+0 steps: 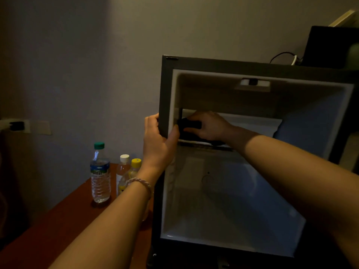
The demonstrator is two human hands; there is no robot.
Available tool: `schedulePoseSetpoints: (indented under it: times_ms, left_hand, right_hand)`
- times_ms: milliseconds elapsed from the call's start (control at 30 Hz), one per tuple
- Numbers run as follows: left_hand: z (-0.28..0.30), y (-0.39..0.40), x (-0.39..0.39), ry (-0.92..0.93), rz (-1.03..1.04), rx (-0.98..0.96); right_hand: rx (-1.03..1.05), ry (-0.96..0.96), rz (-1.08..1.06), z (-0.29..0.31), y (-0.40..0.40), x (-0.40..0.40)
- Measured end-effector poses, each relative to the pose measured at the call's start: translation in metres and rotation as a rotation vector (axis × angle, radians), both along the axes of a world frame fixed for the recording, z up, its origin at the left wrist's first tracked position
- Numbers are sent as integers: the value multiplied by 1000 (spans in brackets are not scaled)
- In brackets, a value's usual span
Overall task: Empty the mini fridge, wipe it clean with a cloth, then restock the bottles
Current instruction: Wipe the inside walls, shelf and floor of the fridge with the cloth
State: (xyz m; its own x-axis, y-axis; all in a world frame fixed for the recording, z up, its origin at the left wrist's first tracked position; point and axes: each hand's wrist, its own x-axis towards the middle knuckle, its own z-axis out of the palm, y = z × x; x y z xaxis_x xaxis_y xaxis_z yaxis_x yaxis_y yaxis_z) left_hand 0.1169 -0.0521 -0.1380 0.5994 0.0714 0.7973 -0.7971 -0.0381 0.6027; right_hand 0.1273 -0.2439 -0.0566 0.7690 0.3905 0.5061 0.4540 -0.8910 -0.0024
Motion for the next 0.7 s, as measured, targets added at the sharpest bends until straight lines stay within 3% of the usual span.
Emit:
schedulePoseSetpoints:
  times_ms: [333, 700]
  left_hand:
    - [0, 1, -1, 3, -3, 1]
    - [-1, 0, -5, 8, 25, -3]
  right_hand:
    - [142, 122, 121, 5, -4, -43]
    - [26, 62, 85, 2, 1, -8]
